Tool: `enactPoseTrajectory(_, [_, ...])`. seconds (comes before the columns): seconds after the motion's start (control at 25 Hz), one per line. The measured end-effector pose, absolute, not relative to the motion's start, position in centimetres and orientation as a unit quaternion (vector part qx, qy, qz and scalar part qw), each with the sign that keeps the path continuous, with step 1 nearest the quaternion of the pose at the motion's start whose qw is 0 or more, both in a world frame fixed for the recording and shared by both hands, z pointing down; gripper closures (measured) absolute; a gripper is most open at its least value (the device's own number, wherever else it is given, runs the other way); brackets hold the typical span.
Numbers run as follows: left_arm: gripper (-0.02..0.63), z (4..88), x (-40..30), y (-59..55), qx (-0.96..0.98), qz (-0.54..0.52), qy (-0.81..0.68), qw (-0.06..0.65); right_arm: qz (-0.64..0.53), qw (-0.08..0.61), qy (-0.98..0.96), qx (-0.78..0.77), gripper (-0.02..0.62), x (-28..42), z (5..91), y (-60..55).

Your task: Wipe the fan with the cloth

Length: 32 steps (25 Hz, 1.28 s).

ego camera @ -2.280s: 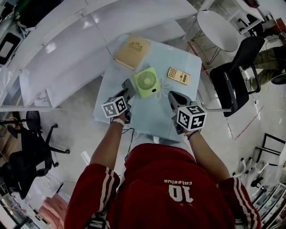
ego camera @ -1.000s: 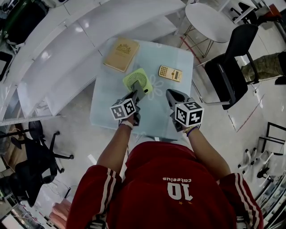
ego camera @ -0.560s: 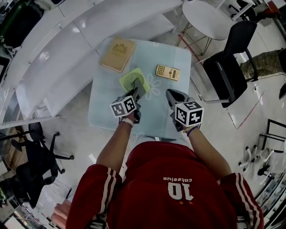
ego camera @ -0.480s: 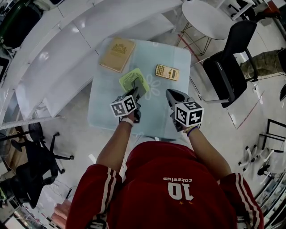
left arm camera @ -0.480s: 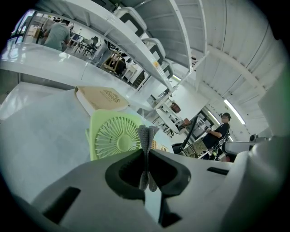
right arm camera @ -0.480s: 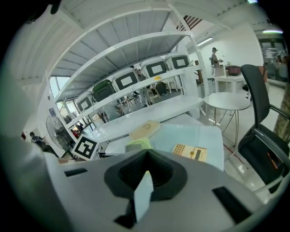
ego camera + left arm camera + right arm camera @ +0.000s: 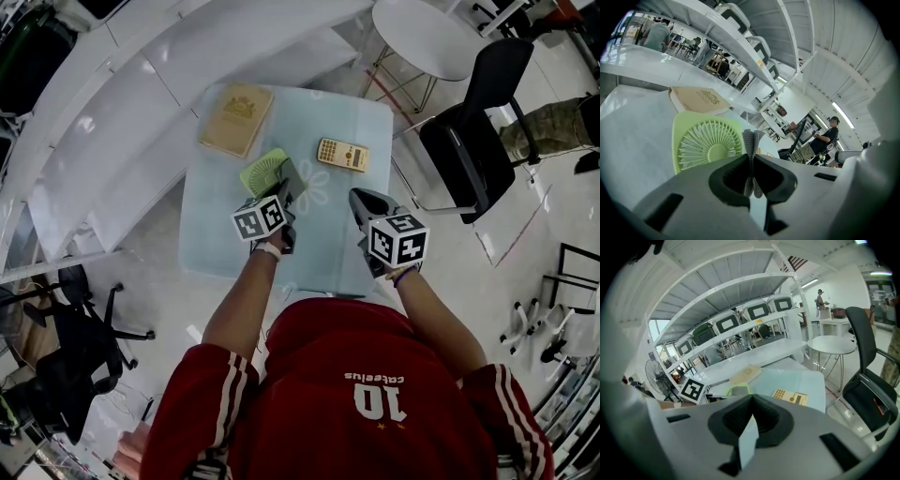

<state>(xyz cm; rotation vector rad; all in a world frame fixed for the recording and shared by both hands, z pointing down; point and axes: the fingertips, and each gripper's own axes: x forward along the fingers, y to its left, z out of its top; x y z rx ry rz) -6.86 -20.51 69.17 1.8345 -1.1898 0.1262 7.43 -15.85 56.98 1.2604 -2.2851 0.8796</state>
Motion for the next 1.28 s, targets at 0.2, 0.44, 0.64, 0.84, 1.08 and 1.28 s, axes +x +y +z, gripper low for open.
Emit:
enactPoseTrajectory(0.2, [0.578, 69.5, -6.6, -21.3, 0.739, 0.05, -0.489, 0.462, 0.315, 0.196, -0.812, 0.45, 0.591, 8.0, 57.2, -16.1])
enactPoseTrajectory(0.44, [0.578, 70.6, -6.8, -21.8, 0.737, 0.058, -0.49, 0.462, 0.318, 0.197, -0.809, 0.454, 0.591, 8.6, 57.4, -16.4])
enactPoseTrajectory(0.64, [0.578, 71.2, -7.1, -21.9, 0.734, 0.063, -0.493, 0.463, 0.319, 0.198, -0.807, 0.455, 0.591, 8.7, 57.5, -16.4])
enactPoseTrajectory(0.84, [0.578, 71.5, -7.5, -21.8, 0.727, 0.062, -0.498, 0.468, 0.319, 0.2, -0.806, 0.456, 0.591, 8.8, 57.7, -16.2])
enactPoseTrajectory(1.08, [0.578, 71.9, -8.0, -21.7, 0.717, 0.057, -0.505, 0.478, 0.321, 0.201, -0.805, 0.457, 0.591, 9.0, 57.6, -16.2])
enactPoseTrajectory(1.28, [0.578, 72.2, -8.5, -21.6, 0.713, 0.056, -0.509, 0.478, 0.319, 0.204, -0.805, 0.456, 0.591, 8.9, 57.7, -16.1])
